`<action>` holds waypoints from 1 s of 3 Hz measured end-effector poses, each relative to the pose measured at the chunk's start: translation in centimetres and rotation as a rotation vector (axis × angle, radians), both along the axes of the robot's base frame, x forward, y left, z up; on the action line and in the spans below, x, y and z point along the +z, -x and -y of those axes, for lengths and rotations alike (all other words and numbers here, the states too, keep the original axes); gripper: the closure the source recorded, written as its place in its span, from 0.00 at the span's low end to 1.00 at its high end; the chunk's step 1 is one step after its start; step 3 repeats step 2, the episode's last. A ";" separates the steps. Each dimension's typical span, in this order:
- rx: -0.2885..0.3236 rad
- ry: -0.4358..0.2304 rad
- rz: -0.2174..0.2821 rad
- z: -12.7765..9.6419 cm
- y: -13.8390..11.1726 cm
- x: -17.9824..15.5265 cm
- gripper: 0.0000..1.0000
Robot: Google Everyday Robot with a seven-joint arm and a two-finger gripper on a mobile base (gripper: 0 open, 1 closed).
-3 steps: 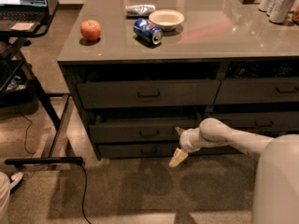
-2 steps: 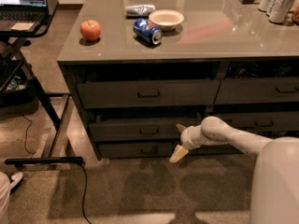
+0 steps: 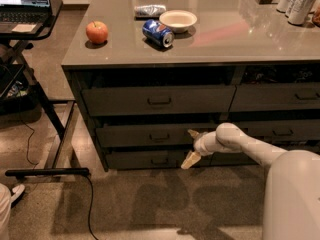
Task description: Close middle drawer
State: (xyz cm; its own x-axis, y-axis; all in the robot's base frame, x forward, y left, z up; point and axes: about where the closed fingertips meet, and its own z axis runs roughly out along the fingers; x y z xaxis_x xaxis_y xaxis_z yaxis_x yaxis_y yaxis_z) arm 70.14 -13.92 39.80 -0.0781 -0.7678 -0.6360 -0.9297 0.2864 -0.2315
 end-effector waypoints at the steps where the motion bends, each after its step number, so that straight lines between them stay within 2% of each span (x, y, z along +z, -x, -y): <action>1: -0.005 -0.006 0.008 0.2 -0.1 0.0 0.00; 3: -0.013 -0.012 0.010 0.8 0.5 0.2 0.00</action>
Offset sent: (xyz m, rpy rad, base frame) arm -0.0102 -0.0207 0.0072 0.0167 -0.0196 -0.0305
